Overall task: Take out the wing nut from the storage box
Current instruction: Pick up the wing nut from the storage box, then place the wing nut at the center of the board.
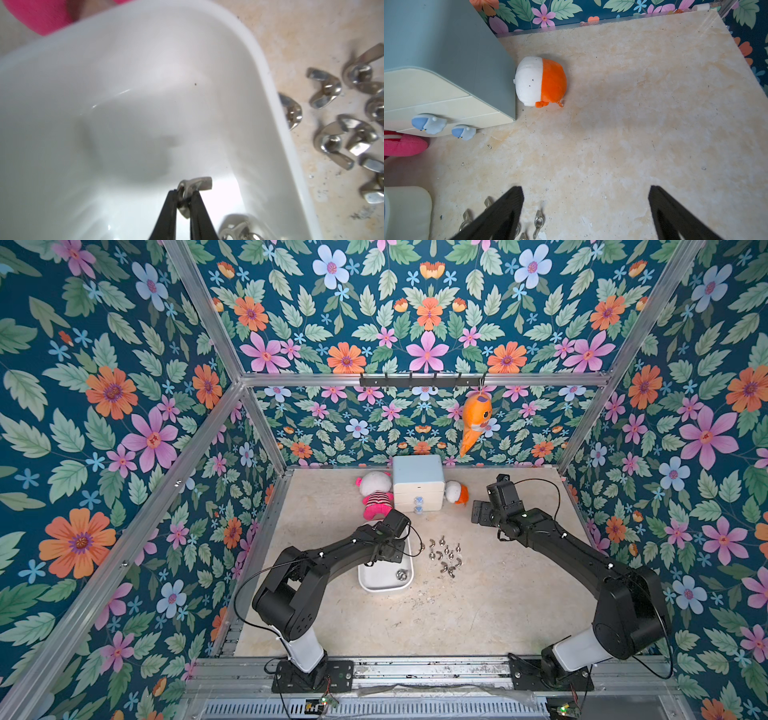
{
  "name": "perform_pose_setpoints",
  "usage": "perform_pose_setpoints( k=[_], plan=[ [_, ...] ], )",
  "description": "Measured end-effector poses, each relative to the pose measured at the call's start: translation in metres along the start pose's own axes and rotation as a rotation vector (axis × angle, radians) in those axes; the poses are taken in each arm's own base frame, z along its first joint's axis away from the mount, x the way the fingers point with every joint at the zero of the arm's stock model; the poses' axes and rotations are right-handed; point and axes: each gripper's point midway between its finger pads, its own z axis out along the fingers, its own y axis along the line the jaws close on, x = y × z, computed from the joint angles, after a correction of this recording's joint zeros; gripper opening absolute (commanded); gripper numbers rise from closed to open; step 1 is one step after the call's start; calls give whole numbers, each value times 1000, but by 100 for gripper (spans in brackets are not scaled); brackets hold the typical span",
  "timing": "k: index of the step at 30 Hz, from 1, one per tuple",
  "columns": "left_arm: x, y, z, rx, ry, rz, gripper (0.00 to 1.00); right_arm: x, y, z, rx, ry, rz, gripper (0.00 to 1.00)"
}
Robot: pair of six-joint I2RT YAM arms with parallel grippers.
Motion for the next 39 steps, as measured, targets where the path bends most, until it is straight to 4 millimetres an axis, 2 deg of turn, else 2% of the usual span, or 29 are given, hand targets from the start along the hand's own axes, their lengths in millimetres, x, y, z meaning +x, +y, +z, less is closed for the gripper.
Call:
perform_pose_setpoints(
  k=[5,9,11,15,23,28,32,39],
  plan=[
    [-26,-5,-27,34,-84,-20,12,0,0,0,0,-1,0,99],
    [-50,-18,-49,80,-153,-23,12,0,0,0,-1,-1,0,99],
    [-61,-30,-60,107,-184,-11,12,0,0,0,-1,-1,0,99],
    [-70,-56,-69,135,-200,29,12,0,0,0,0,0,0,99],
    [-63,-98,-70,146,-177,97,12,0,-2,-1,7,-3,0,99],
    [-52,-118,-60,142,-148,116,12,1,-3,-2,9,-4,0,99],
    [-40,-124,-44,121,-109,96,12,2,-3,-2,9,-4,0,99],
    [-27,-124,-28,71,-81,33,12,5,-4,-2,10,-1,-1,99]
  ],
)
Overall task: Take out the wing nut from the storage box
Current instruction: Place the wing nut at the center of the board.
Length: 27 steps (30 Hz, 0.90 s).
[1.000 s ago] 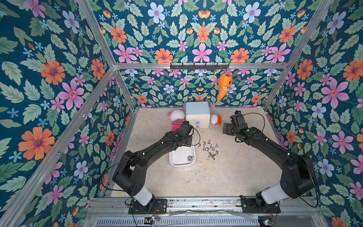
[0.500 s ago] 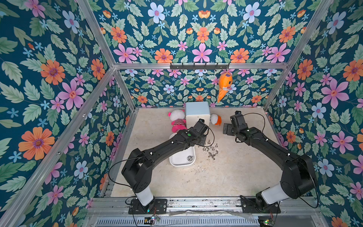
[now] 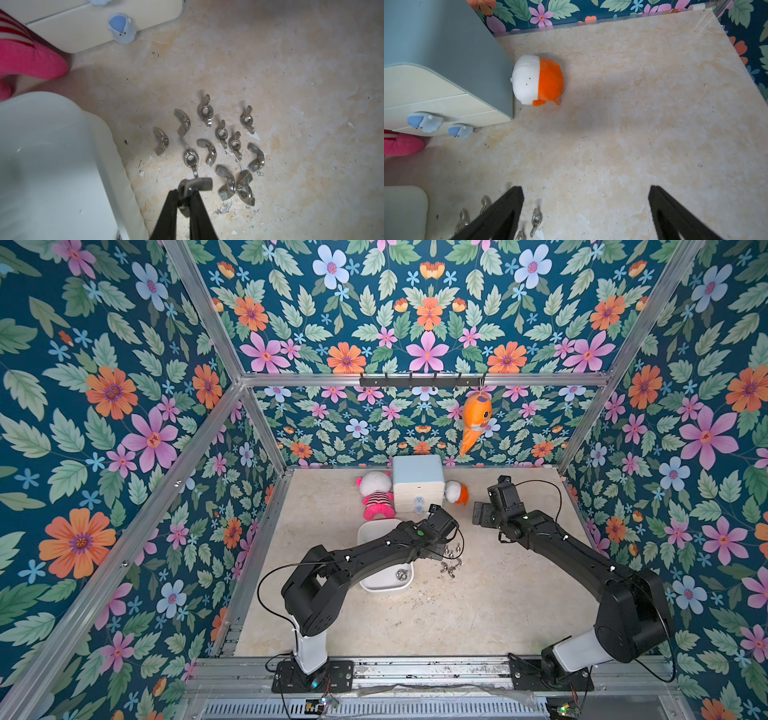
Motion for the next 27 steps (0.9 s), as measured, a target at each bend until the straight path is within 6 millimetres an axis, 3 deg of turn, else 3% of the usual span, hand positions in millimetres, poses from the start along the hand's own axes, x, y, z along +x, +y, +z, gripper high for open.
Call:
perform_pose_setpoints(
  k=[12,27],
  plan=[
    [24,18,23,-118,42,-112,12,1,0,0,1,3,-1,99],
    [35,14,47,-131,78,-142,13,-4,1,-1,-3,-7,2,99]
  ],
)
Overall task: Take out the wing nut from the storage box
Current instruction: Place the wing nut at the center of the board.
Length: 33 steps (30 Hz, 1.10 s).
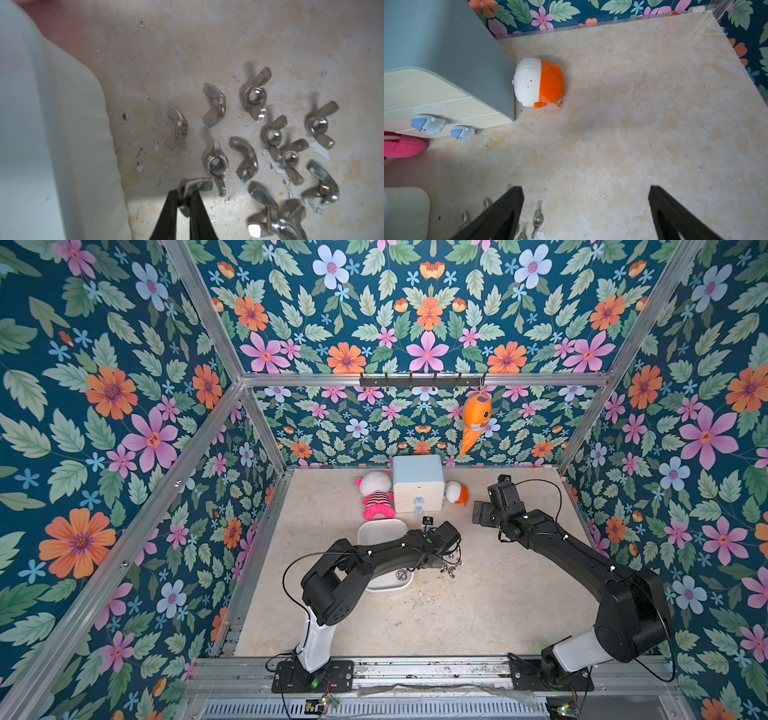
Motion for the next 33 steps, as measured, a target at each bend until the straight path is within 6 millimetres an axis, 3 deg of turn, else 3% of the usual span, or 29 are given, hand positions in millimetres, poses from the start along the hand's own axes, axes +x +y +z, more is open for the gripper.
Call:
perform_pose_setpoints(
  k=[10,33],
  plan=[
    [3,-1,13,-15,24,0,14,0,0,0,-1,-1,0,99],
    [1,1,15,-7,30,-16,23,3,-1,1,1,6,1,99]
  ],
)
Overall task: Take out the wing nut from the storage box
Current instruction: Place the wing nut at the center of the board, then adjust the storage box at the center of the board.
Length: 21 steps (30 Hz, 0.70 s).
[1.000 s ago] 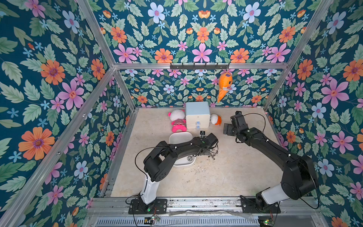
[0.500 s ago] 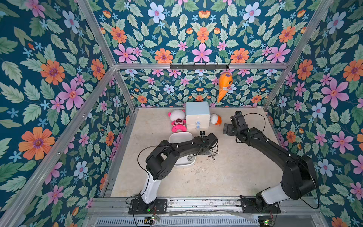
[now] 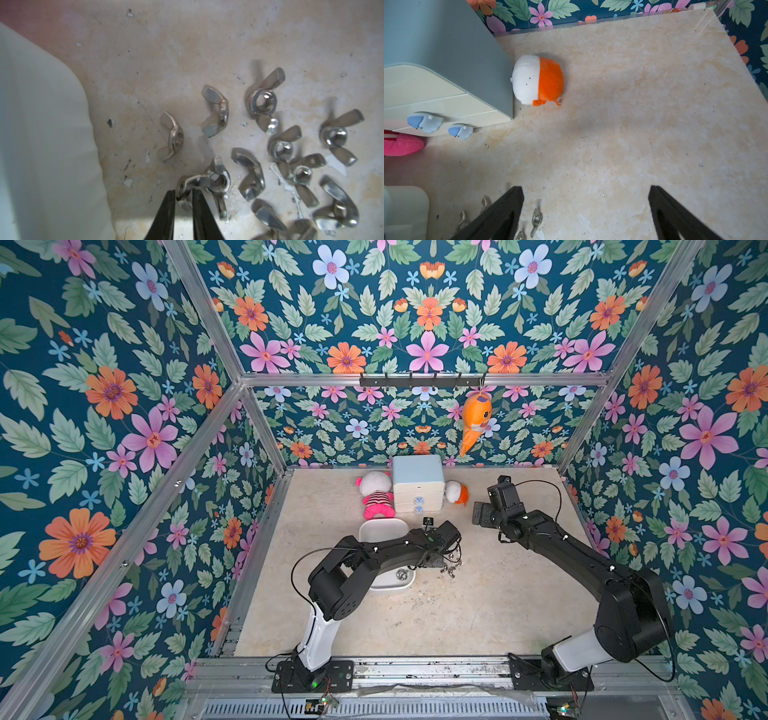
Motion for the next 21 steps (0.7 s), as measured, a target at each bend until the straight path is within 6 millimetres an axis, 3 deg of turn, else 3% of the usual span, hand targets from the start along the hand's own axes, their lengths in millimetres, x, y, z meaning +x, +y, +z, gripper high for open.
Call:
perform_pose_setpoints(
  k=[6,15,21],
  plan=[
    [-1,3,-7,-6,2,1,23,2,-1,1,2,4,-1,99],
    [-30,3,-48,42,-96,-44,25,2,-1,0,0,0,0,99],
    [-51,14,-78,52,-166,-69,27,2,-1,-1,0,-2,1,99]
  ],
)
